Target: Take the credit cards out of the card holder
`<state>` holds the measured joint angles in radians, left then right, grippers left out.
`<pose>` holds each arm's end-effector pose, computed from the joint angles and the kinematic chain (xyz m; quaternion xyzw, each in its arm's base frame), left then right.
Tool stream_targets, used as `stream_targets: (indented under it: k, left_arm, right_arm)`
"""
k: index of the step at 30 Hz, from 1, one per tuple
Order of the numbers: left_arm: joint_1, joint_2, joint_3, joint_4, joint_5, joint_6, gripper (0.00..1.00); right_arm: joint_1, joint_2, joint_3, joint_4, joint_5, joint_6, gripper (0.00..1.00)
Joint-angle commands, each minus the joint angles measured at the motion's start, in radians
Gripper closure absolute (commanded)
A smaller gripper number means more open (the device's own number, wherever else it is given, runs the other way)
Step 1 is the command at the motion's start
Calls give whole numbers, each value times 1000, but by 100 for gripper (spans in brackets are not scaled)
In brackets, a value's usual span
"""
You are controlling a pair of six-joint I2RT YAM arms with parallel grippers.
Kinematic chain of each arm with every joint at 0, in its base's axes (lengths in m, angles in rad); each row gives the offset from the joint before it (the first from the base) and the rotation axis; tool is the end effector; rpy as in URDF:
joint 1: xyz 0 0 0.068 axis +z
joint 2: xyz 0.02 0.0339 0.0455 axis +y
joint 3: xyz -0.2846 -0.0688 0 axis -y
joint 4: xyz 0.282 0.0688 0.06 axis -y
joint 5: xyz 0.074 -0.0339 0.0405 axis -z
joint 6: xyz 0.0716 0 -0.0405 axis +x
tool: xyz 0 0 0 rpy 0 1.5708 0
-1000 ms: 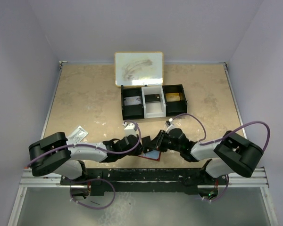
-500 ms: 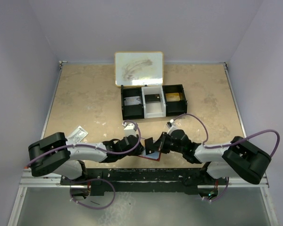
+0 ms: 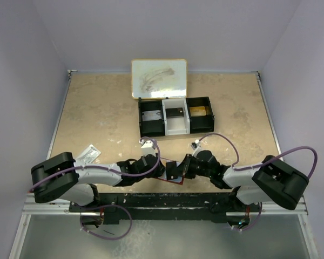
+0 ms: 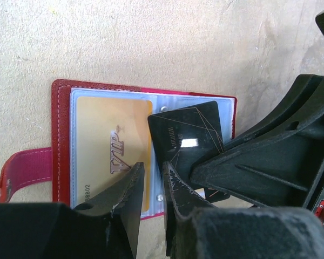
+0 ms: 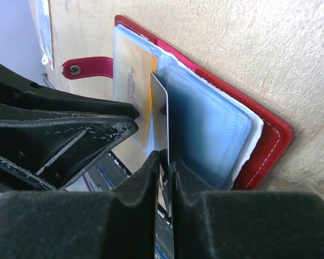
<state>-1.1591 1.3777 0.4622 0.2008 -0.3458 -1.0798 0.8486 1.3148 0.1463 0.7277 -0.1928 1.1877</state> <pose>0.1389 -0.2575 0.1131 -0.0358 0.8983 -0.2997 0.3192 0.1510 0.1922 0.0913 0.0911 0.8373 0.4963 0.2106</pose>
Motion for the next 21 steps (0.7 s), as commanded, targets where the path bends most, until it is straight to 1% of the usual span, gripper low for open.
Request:
stream_targets:
  k: [1,3,6,9,12,17,21]
  left_arm:
    - [-6,31,1,35,-7,-2,82]
    - [-8,43,6,41,-1,2,82]
    - [-11,54,14,35,0,8,82]
    - [-12,59,19,23,1,14,83]
    - [-13,64,21,17,4,20,84]
    - [-14,72,26,12,5,20,85]
    - [-17,70,26,10,5,20,86]
  right_arm:
    - [3,22,15,49,-22,-2,84]
    - [3,25,19,45,-23,-7,81]
    - [3,12,19,20,-40,-8,73]
    - [1,-30,29,-26,-8,-15,69]
    - [0,-57,49,-92,13,-35,66]
    - [-2,-52,58,-104,21,-39,66]
    - [-3,-48,66,-95,22,-42,72]
